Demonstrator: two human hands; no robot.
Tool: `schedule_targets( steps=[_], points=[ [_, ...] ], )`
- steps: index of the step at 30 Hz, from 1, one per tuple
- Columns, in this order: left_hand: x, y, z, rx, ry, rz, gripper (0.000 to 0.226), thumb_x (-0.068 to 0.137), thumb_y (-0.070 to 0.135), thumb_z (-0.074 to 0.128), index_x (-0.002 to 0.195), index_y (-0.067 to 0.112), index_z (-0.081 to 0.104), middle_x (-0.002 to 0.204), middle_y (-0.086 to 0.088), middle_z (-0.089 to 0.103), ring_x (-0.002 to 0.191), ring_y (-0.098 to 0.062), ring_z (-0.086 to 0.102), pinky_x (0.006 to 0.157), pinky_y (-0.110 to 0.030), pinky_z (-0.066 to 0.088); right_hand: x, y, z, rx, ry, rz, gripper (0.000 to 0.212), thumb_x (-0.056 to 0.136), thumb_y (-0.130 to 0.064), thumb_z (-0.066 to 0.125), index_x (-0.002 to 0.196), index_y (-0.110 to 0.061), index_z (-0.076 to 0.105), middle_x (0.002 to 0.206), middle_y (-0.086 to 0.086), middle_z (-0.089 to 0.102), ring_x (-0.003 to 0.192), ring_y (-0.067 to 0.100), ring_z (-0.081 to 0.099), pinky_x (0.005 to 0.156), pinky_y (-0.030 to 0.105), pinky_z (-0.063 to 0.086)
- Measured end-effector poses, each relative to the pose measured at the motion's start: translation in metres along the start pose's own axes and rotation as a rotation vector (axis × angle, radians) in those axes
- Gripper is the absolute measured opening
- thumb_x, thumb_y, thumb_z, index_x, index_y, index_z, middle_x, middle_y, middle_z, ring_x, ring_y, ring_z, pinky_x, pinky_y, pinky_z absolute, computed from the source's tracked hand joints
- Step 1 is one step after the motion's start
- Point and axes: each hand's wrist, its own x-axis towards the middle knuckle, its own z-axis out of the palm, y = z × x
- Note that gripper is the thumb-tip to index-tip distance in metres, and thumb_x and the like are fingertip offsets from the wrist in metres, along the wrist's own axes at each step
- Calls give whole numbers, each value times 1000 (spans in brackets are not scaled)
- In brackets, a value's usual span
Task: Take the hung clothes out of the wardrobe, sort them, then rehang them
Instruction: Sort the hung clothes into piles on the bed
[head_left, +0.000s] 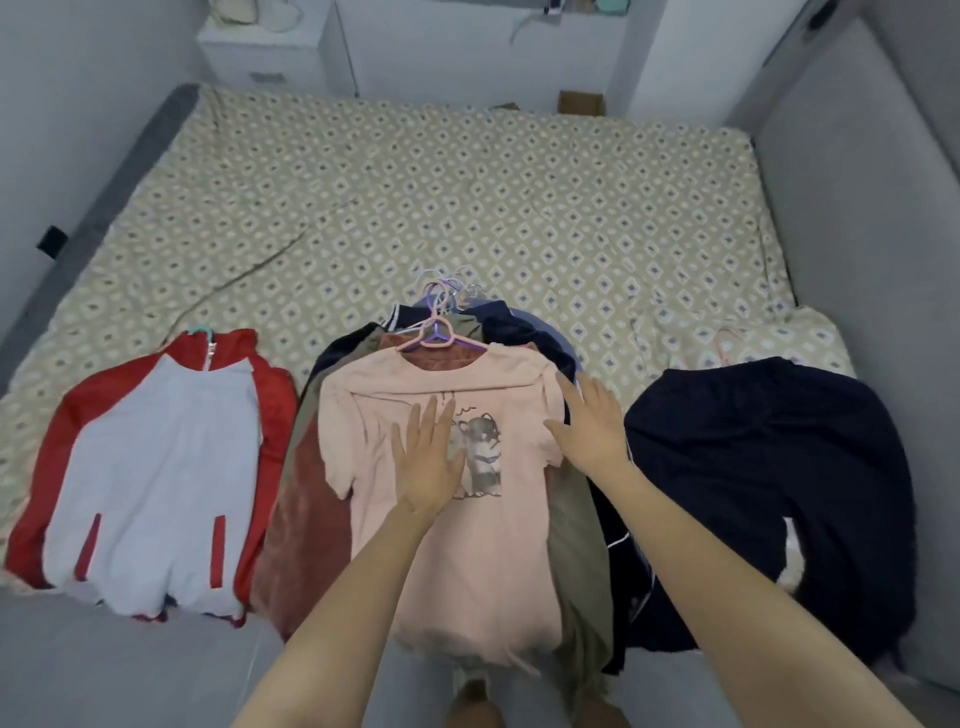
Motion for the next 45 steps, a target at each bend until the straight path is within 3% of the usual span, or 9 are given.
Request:
schedule_targets(
  steps=[3, 6, 14, 29, 33, 36, 39, 42, 45],
  points=[
    [-5, -32, -12, -53, 12, -59, 78, 86, 59, 17, 157, 26, 17, 165, -2, 13, 153, -26, 5, 119, -51, -4, -1, -26, 2, -27, -19, -18, 72, 97, -44, 51, 156, -24, 13, 162, 11, 16, 149, 31, 11, 120, 47, 12],
    [-5, -49, -23, -69, 10, -143, 69, 97, 50, 33, 158, 26, 13, 166, -1, 8, 153, -24, 1, 120, -51, -5, 4, -41, 4, -28, -38, -38, 72, 96, -43, 53, 156, -25, 15, 162, 10, 16, 149, 31, 11, 120, 48, 12],
    [12, -74, -38, -78, 26, -224, 71, 100, 39, 48, 158, 25, 11, 166, -1, 5, 153, -23, -1, 120, -49, -5, 25, -59, 12, -33, -59, -46, 73, 96, -44, 52, 156, -26, 14, 162, 8, 15, 149, 30, 9, 119, 48, 11],
    [137, -97, -15, -19, -38, -217, 61, 104, 33, 39, 158, 20, 13, 166, -4, 8, 153, -23, 0, 121, -52, 1, 112, -40, 54, 23, -120, -93, 70, 94, -39, 56, 153, -24, 22, 157, 4, 25, 147, 26, 17, 119, 46, 17],
    [166, -120, 2, 52, -61, -193, 62, 104, 32, 37, 159, 22, 9, 165, -4, 11, 152, -22, 0, 121, -51, -1, 147, -37, 69, 44, -97, -156, 68, 97, -37, 53, 155, -23, 21, 160, 5, 22, 149, 26, 13, 122, 41, 7],
    [175, -135, 14, 25, -15, -174, 61, 102, 25, 42, 158, 20, 18, 154, -11, 35, 146, -29, 22, 119, -53, 8, 164, -40, 78, 59, -80, -203, 62, 98, -35, 52, 152, -20, 28, 153, 4, 34, 143, 23, 25, 119, 38, 10],
    [177, -137, 22, -4, 94, -216, 51, 94, 20, 56, 143, 10, 47, 129, -20, 55, 120, -39, 47, 107, -49, 28, 171, -41, 87, 78, -35, -254, 51, 97, -36, 44, 145, -21, 42, 138, 2, 49, 131, 24, 41, 107, 35, 15],
    [170, -133, 21, -70, 159, -272, 26, 90, 14, 60, 114, 4, 64, 108, -20, 63, 101, -41, 54, 88, -47, 39, 171, -37, 93, 126, 42, -283, 55, 89, -41, 30, 134, -22, 56, 123, 1, 60, 117, 25, 52, 100, 35, 22],
    [149, -130, 12, -149, 177, -275, 15, 91, 13, 60, 102, 6, 68, 98, -15, 62, 94, -36, 54, 75, -43, 42, 169, -35, 88, 169, 51, -266, 48, 90, -42, 32, 116, -20, 66, 111, -1, 66, 107, 23, 57, 97, 40, 35]
  ],
)
